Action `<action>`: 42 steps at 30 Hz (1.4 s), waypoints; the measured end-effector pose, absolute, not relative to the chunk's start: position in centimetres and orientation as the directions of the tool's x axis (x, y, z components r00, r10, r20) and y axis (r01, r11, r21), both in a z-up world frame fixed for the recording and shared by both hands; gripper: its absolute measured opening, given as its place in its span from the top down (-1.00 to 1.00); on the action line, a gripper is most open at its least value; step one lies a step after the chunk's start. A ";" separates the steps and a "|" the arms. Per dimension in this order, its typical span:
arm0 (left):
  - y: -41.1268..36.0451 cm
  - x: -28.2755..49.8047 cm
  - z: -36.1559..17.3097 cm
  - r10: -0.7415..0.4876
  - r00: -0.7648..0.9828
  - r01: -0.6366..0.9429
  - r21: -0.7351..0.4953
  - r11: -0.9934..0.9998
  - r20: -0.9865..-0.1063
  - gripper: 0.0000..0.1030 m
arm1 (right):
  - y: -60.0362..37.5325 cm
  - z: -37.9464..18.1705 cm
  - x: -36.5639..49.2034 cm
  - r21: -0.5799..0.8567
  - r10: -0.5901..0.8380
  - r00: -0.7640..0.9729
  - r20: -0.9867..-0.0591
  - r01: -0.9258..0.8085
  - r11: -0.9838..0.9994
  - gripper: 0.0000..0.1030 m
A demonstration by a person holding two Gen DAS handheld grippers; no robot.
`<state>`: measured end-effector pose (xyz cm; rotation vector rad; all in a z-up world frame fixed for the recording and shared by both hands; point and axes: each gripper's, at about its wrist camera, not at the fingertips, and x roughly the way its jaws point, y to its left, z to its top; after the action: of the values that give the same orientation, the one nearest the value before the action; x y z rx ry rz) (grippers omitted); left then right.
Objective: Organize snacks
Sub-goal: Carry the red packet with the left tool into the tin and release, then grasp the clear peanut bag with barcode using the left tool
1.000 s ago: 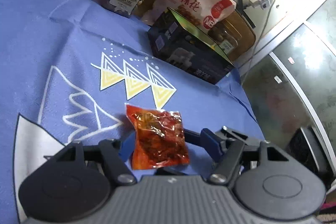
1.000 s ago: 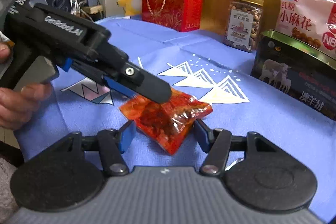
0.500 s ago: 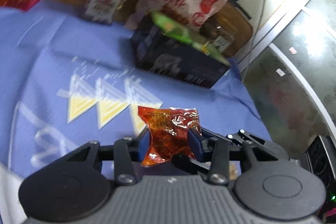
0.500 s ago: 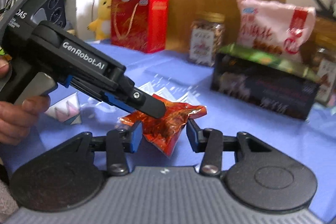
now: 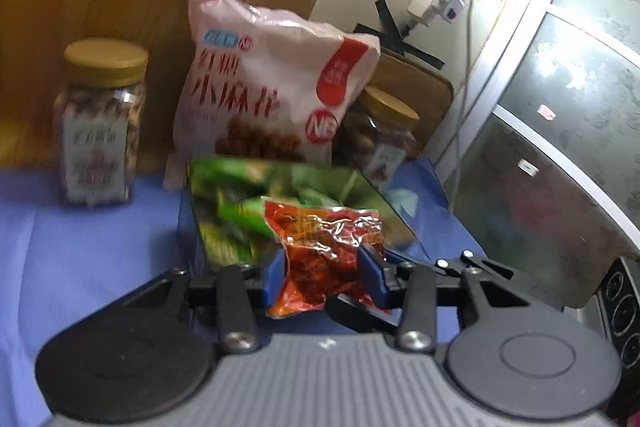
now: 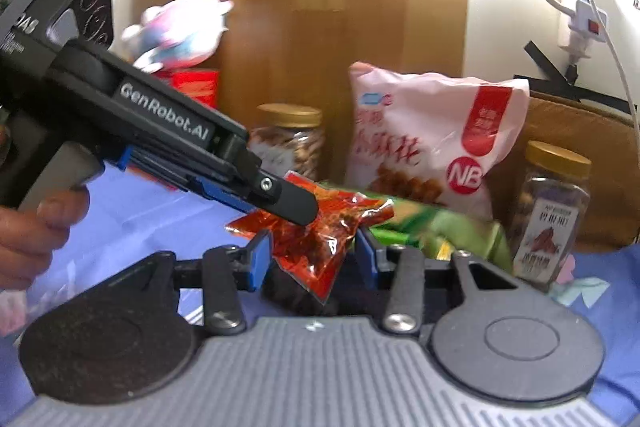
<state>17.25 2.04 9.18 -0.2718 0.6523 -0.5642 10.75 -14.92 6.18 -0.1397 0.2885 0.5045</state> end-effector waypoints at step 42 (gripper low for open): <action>0.9 5.5 1.3 -0.681 0.360 0.455 -0.517 0.725 -0.638 -0.11 | -24.3 0.3 -2.7 0.253 0.476 0.692 -0.542 -0.406 0.878 -0.24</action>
<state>5.45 0.88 1.32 -0.2703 0.9514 -0.7433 -2.72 -24.26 0.27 0.1161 0.6377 0.4940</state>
